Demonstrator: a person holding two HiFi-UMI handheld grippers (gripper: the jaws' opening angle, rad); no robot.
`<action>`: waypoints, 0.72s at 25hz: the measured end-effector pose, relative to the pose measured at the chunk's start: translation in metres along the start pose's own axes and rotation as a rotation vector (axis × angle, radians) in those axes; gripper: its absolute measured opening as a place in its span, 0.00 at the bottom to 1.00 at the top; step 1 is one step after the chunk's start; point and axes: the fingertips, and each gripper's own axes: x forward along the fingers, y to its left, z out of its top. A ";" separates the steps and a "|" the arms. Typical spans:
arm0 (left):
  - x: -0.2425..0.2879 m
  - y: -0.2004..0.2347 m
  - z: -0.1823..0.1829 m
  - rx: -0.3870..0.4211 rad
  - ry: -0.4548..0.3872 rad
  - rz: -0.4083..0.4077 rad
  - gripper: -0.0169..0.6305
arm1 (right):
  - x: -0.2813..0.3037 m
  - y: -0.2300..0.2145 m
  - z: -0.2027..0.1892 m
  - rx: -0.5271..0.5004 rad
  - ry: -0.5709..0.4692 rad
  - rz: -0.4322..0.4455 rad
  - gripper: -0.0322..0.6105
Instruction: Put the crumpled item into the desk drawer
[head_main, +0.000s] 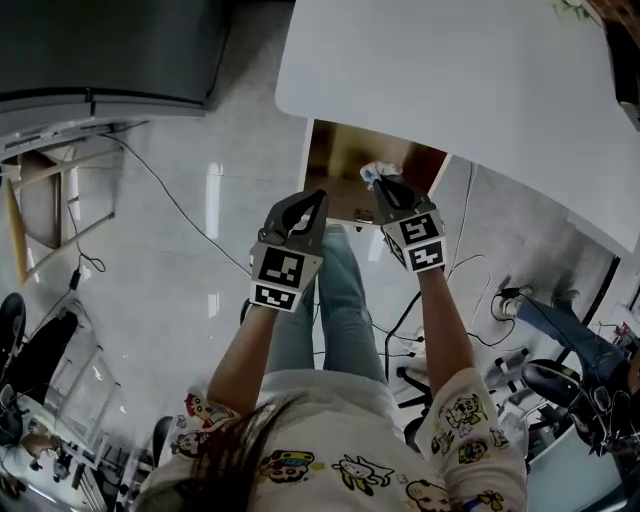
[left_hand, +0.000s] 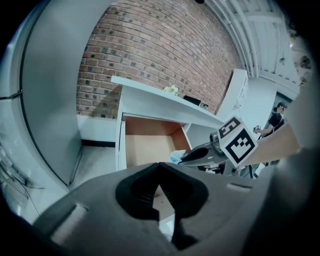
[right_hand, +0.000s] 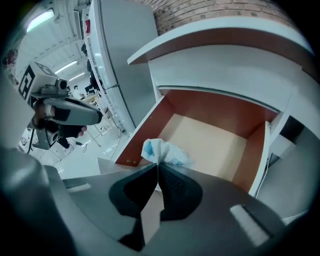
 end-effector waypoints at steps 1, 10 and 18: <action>0.006 0.001 -0.006 0.004 0.006 0.001 0.02 | 0.007 -0.003 -0.006 -0.009 0.011 0.006 0.08; 0.037 0.010 -0.028 -0.002 0.064 -0.017 0.02 | 0.044 -0.012 -0.040 -0.078 0.133 0.031 0.08; 0.054 0.005 -0.046 0.026 0.124 -0.054 0.02 | 0.063 -0.011 -0.053 -0.127 0.247 0.092 0.08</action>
